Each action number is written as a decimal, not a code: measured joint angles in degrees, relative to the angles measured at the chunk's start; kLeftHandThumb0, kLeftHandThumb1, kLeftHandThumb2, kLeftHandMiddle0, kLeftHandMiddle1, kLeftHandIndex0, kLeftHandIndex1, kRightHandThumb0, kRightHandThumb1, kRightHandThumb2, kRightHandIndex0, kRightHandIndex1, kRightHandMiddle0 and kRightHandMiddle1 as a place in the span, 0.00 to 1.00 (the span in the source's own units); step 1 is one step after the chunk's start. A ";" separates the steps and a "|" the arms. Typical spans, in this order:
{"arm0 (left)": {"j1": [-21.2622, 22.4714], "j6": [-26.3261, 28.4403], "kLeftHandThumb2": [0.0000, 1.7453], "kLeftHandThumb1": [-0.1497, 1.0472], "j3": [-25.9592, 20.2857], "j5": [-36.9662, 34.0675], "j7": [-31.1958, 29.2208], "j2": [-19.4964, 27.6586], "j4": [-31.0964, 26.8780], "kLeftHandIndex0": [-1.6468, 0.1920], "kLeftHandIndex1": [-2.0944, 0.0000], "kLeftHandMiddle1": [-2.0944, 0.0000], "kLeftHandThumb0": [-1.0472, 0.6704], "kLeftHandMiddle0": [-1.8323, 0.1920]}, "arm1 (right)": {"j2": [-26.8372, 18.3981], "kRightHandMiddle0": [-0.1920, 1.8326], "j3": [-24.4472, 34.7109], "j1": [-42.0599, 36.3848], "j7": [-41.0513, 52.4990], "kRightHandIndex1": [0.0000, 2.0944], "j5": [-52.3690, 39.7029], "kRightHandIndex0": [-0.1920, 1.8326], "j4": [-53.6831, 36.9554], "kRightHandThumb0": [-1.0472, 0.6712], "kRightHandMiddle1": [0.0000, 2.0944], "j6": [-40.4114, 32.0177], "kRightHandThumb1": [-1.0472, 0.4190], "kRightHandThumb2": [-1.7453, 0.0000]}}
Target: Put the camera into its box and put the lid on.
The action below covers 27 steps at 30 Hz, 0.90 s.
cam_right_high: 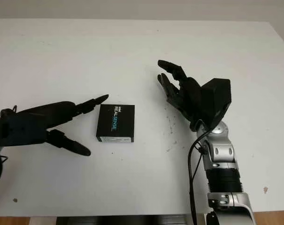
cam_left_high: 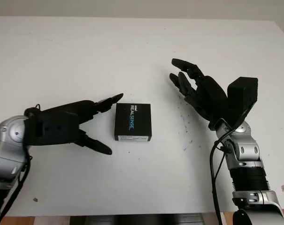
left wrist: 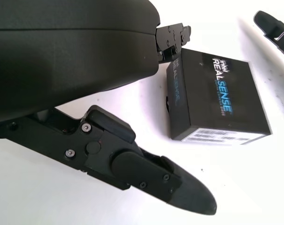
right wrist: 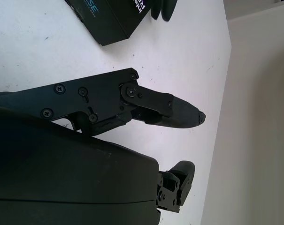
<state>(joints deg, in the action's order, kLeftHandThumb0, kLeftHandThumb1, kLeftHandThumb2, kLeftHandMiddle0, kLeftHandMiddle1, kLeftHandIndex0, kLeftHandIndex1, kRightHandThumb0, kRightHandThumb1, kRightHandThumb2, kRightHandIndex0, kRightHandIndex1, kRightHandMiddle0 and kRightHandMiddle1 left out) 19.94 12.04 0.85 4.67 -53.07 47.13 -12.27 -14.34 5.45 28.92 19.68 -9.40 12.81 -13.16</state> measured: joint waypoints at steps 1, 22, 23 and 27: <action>0.24 0.33 0.02 0.80 -0.76 -1.66 -1.31 0.75 0.06 1.00 1.00 1.00 0.23 1.00 | -0.02 0.02 0.00 -0.01 0.01 0.02 0.00 0.17 0.00 0.30 0.33 0.00 0.00 0.65; -3.02 -11.01 0.34 1.00 -19.67 -23.77 38.04 -33.19 6.49 1.00 1.00 1.00 0.18 1.00 | 2.64 0.00 -1.97 -1.61 -3.30 0.00 1.40 0.03 -4.64 0.27 0.08 3.73 0.00 0.62; -2.76 -11.84 0.35 1.00 -19.24 -22.92 39.08 -33.88 7.65 1.00 1.00 1.00 0.18 1.00 | 2.75 0.00 -2.39 -1.64 -3.55 0.00 1.91 0.02 -4.79 0.26 0.06 4.41 0.00 0.61; -2.11 -13.71 0.35 1.00 -17.19 -20.31 41.10 -34.88 11.95 1.00 1.00 1.00 0.16 1.00 | 3.67 0.00 -3.41 -2.03 -5.31 0.00 3.78 0.00 -4.82 0.23 0.01 6.25 0.00 0.61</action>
<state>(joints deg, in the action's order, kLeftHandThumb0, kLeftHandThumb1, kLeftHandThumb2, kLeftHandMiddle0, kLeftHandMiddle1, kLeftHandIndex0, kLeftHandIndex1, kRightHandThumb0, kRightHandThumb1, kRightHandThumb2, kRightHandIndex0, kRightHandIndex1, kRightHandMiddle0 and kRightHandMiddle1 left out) 17.83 -1.68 -16.34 -15.63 -11.97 12.25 -0.32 -10.67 2.04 26.88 14.36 -5.62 7.99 -6.91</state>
